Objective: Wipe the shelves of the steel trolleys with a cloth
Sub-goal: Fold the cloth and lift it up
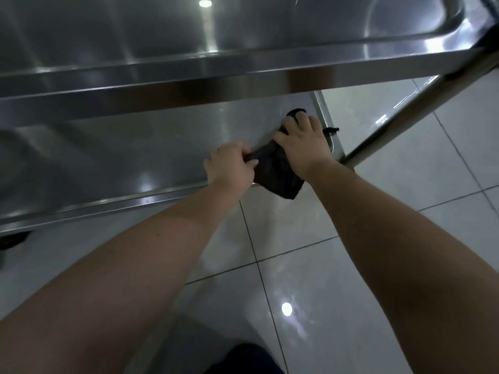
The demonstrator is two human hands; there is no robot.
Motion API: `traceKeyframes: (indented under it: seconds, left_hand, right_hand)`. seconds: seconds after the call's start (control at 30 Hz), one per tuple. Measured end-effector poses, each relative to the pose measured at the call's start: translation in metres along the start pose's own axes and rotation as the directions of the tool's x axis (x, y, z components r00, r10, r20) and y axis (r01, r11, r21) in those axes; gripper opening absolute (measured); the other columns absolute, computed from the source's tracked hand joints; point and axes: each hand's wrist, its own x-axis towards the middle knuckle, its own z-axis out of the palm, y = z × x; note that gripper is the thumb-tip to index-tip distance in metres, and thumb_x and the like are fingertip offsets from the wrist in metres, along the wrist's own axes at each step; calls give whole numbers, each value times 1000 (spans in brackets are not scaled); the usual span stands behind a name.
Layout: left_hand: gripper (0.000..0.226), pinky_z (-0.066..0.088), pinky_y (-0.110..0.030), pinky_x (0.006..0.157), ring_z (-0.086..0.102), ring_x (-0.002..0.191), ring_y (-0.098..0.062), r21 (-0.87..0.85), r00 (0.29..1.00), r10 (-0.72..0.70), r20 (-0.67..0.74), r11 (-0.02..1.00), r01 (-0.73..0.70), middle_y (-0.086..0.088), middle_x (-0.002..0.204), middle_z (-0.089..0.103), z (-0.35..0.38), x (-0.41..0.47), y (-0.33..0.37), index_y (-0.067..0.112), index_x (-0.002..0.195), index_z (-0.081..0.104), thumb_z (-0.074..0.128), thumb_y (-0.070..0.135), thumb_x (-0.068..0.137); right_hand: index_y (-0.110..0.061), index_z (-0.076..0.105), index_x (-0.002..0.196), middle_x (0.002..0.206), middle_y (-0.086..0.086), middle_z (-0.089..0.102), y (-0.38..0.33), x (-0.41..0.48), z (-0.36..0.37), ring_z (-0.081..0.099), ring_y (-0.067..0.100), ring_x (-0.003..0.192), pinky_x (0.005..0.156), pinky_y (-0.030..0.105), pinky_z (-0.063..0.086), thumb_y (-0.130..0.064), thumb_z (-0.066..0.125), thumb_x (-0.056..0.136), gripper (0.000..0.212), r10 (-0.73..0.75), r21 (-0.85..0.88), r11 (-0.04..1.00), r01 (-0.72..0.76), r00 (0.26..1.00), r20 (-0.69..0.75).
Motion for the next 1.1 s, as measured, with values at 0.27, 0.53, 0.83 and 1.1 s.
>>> traceKeyframes:
  seconds: [0.27, 0.53, 0.83, 1.1]
  left_hand:
    - [10, 30, -40, 91, 58, 88, -28, 151, 926, 366, -90, 924, -350, 6, 82, 63, -94, -54, -94, 25, 86, 67, 66, 31, 78]
    - [20, 28, -39, 95, 58, 80, -31, 219, 904, 372, -212, 919, -327, -1, 72, 63, -218, -104, -135, 20, 79, 68, 56, 35, 73]
    - [13, 42, -46, 81, 55, 90, -27, 32, 895, 26, -446, 999, -13, 12, 80, 62, -439, -232, -84, 24, 84, 70, 69, 29, 72]
    - [20, 41, -42, 86, 56, 97, -23, 30, 849, -15, -529, 999, 36, 11, 84, 66, -687, -306, 16, 26, 90, 73, 66, 35, 73]
  right_hand:
    - [1, 68, 98, 98, 21, 66, -76, -52, -43, 62, 40, 84, 79, 48, 51, 7, 62, 75, 24, -33, 432, 887, 161, 956, -290]
    - [5, 70, 100, 98, 25, 66, -148, -65, -171, 63, 44, 84, 66, 49, 55, 24, 59, 67, 40, -131, 672, 678, 296, 949, -285]
    - [2, 73, 105, 98, 20, 68, -186, -116, -408, 64, 39, 86, 72, 45, 55, 24, 60, 71, 42, -32, 791, 513, 333, 929, -369]
    - [-2, 70, 113, 107, 13, 69, -136, -127, -675, 64, 34, 97, 87, 39, 51, 4, 64, 85, 29, -98, 743, 470, 476, 865, -492]
